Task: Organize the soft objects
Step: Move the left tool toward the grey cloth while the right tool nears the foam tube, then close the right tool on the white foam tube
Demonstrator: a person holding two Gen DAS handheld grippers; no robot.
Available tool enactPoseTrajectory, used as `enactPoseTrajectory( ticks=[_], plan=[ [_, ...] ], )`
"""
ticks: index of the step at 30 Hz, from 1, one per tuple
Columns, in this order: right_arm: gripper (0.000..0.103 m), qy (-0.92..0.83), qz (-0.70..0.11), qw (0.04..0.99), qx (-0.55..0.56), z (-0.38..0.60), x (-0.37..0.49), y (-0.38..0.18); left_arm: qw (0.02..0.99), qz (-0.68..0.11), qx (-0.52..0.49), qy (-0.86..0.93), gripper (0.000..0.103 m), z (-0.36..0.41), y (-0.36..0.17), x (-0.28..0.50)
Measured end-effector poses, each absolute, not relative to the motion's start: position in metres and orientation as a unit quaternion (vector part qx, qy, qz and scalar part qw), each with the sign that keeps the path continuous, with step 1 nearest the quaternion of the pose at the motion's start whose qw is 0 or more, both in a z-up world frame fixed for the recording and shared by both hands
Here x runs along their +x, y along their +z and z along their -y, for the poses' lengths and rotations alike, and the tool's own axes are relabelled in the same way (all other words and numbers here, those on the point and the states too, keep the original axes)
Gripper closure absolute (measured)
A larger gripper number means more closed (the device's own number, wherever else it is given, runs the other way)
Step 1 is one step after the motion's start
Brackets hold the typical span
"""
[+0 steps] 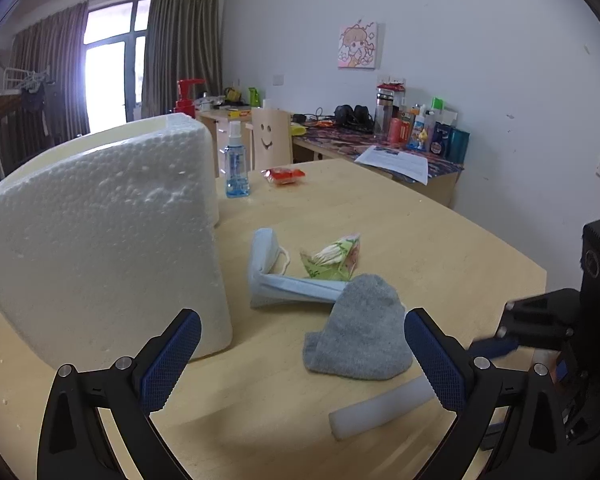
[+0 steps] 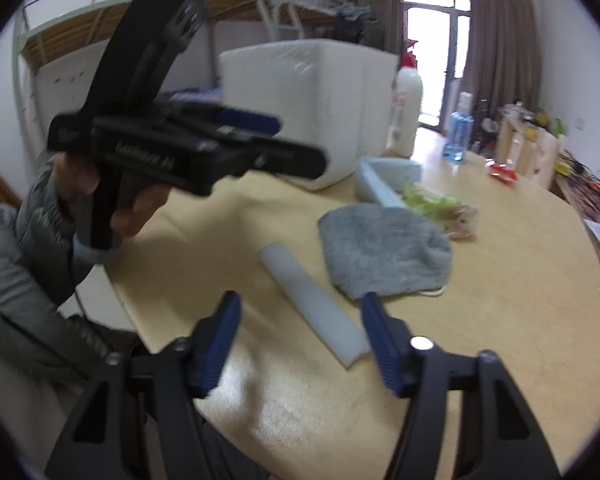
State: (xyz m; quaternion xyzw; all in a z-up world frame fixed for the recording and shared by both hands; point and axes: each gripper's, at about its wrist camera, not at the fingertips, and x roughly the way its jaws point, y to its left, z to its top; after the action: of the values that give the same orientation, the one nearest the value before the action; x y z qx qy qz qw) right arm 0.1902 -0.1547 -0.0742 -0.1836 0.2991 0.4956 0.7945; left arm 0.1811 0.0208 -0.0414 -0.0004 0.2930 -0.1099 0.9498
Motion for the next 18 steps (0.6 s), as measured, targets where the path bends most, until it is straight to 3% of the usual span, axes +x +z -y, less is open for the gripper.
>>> enactPoseTrajectory(
  ticks=[18],
  plan=[
    [0.048, 0.532, -0.338, 0.743, -0.225, 0.140, 0.213, -0.089, 0.941, -0.309, 0.000, -0.136, 0.001, -0.017, -0.044, 0.197]
  ],
)
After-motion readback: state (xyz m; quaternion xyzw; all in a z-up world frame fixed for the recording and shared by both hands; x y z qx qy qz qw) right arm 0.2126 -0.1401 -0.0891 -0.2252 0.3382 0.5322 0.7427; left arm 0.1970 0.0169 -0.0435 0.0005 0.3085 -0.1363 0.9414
